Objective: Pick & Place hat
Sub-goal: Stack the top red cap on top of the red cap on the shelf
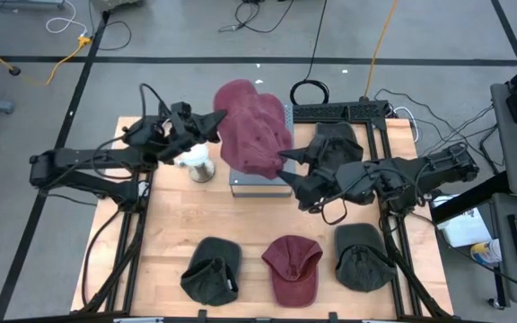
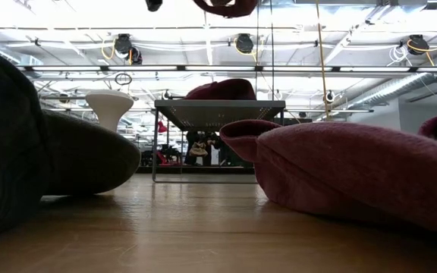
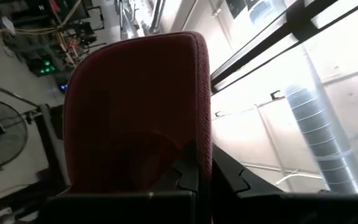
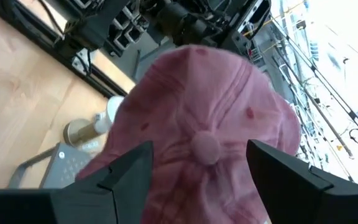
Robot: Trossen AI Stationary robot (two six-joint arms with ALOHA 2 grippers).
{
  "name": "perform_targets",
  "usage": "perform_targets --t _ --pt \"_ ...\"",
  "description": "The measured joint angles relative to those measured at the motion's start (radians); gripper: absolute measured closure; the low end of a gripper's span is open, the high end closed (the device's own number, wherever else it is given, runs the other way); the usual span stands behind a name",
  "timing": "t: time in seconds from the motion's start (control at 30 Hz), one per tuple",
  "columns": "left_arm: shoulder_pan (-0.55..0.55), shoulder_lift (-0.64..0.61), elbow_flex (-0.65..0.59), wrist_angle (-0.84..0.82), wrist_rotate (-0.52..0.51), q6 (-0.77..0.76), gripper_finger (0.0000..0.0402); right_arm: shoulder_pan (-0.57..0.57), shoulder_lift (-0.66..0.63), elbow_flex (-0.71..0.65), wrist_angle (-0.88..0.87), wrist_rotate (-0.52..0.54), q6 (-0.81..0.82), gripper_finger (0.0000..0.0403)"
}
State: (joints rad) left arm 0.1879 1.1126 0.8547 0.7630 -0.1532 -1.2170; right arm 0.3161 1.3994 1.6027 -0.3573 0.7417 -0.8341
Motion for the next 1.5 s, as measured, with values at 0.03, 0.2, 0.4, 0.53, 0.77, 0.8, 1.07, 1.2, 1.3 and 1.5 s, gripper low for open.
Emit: perform_targets --t 0.03,0.2,0.4,0.53,0.77,0.8,1.07,1.2,1.3,1.5 --pt "0.000 0.010 0.000 0.022 0.001 -0.007 0.0394 0.000 0.000 0.000 -0.013 0.015 -0.001 0.0149" --pt "-0.009 0.045 0.000 0.055 0.012 -0.034 0.0394 0.000 0.002 0.000 -0.035 0.098 -0.077 0.0152" --pt "-0.021 0.048 0.002 0.034 -0.012 -0.058 0.0394 0.003 -0.001 0.000 -0.015 0.095 -0.124 0.0181" --pt "-0.028 0.049 0.002 0.021 -0.033 -0.066 0.0394 0.011 -0.003 0.000 -0.014 0.094 -0.124 0.0208" --pt "-0.028 0.048 0.002 0.001 -0.032 -0.078 0.0394 0.014 -0.002 0.000 -0.015 0.092 -0.123 0.0286" --pt "-0.027 0.048 0.002 0.000 -0.032 -0.078 0.0394 0.014 -0.002 0.000 -0.015 0.092 -0.124 0.0302" --pt "-0.023 0.048 0.002 -0.012 -0.027 -0.083 0.0389 0.014 -0.002 0.000 -0.012 0.095 -0.136 0.0390" --pt "-0.006 0.045 0.002 -0.009 0.004 -0.045 0.0375 0.019 -0.002 -0.001 0.019 0.105 -0.169 0.0397" --pt "0.016 0.036 0.002 -0.008 0.085 0.004 0.0348 0.038 -0.002 -0.001 0.125 0.171 -0.252 0.0397" --pt "0.052 0.037 0.002 -0.005 0.261 0.014 0.0280 0.060 -0.002 -0.001 0.329 0.268 -0.485 0.0400"
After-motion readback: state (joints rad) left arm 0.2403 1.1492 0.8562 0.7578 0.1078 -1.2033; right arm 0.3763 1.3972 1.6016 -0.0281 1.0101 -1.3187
